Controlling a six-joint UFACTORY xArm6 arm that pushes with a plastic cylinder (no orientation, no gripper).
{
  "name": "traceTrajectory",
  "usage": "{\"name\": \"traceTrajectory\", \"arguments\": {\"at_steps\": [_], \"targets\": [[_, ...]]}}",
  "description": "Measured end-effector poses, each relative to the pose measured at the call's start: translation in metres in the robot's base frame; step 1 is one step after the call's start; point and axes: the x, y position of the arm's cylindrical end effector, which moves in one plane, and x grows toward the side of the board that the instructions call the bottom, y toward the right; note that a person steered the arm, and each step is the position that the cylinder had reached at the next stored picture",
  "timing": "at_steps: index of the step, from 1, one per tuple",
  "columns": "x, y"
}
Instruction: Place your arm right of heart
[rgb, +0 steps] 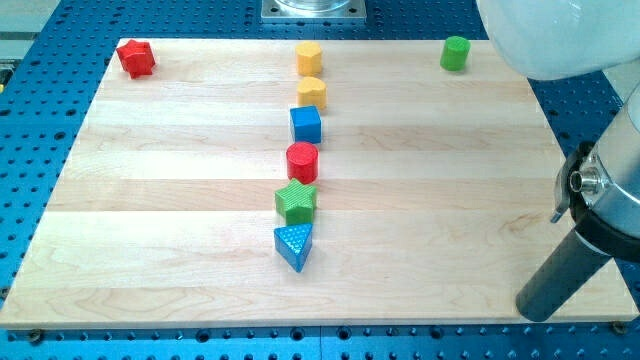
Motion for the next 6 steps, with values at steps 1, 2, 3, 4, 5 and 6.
{"name": "traceTrajectory", "arguments": {"at_steps": [1,2,3,4,5,6], "targets": [[-0.002,-0.002],[-0.026,0.000],[-0.136,0.007],[-0.186,0.007],[-0.243,0.002],[-0.295,-0.045]]}}
